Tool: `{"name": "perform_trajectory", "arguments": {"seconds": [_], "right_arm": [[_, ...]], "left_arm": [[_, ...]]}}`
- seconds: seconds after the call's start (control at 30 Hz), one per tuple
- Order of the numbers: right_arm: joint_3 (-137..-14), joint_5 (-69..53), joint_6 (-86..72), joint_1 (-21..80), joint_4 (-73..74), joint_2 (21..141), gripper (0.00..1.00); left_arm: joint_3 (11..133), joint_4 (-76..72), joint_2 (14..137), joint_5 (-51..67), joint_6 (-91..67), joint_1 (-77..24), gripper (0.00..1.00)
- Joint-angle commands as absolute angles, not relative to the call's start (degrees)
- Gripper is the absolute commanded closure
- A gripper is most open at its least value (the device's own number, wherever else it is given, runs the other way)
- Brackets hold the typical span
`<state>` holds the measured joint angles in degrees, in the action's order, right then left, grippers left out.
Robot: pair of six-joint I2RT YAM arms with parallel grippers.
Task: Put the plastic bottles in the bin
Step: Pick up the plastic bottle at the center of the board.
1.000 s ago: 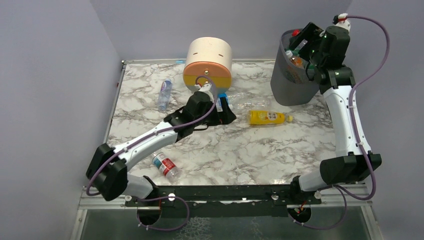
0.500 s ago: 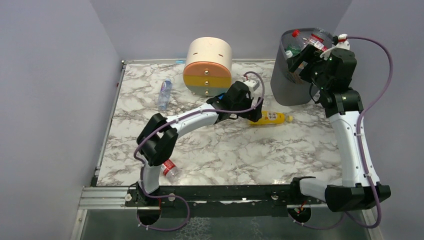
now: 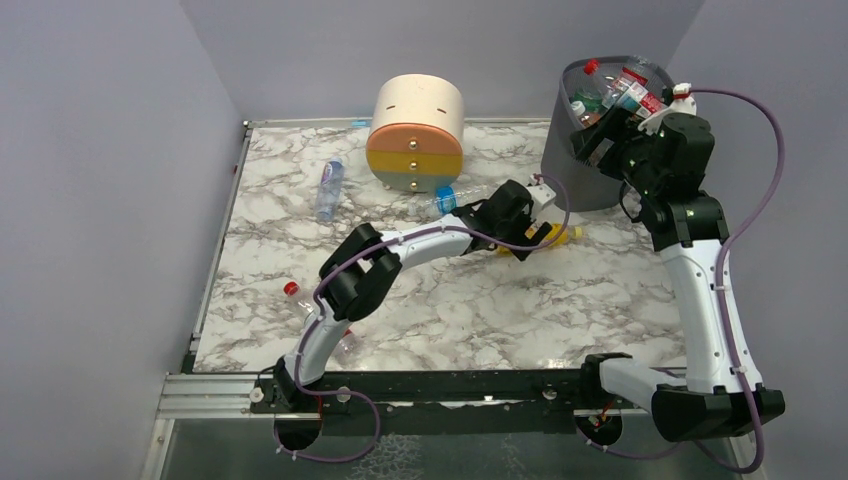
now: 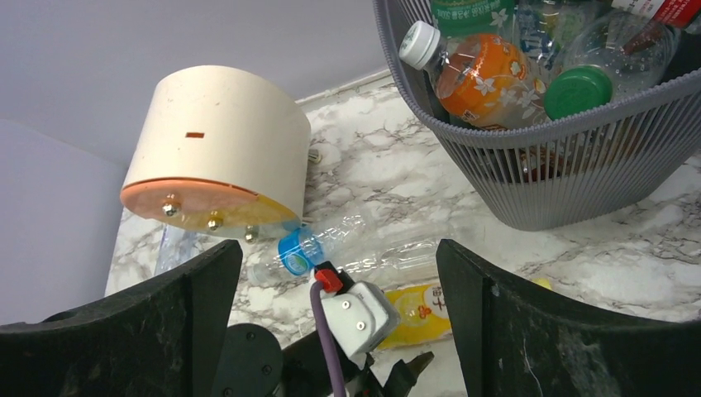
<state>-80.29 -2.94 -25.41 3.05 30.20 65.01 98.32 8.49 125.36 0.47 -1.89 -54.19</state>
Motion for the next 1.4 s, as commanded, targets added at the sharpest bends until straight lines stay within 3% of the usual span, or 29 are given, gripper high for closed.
{"name": "perform_trajectory", "arguments": {"seconds": [0.0,0.33,0.57,0.7,0.9,1.37], "right_arm": [[-78.9,-5.1,-24.4,3.2,31.3,63.9,0.09],[-76.5,-7.0,-24.9,3.1,29.8,64.8,0.09],[-75.4,-7.3,-25.1,3.2,29.7,64.2,0.09],[-74.2,-7.3,-25.3,3.2,29.4,63.3,0.09],[-72.7,-8.1,-25.9,3.2,30.0,62.2,0.09],[-59.0,-18.6,-29.9,3.2,28.3,58.9,0.09]], "left_arm": [[100.2,9.2,127.3,-1.5,3.5,-53.9,0.01],[92.5,6.2,125.2,0.7,1.5,-54.6,0.05],[88.9,4.8,123.5,0.8,-0.6,-55.5,0.19],[83.2,1.4,118.8,1.3,-2.6,-56.1,0.32],[77.0,-0.8,113.6,0.9,-4.6,-56.1,0.37],[50.9,-3.3,80.2,-2.0,-14.2,-56.6,0.37]]}}
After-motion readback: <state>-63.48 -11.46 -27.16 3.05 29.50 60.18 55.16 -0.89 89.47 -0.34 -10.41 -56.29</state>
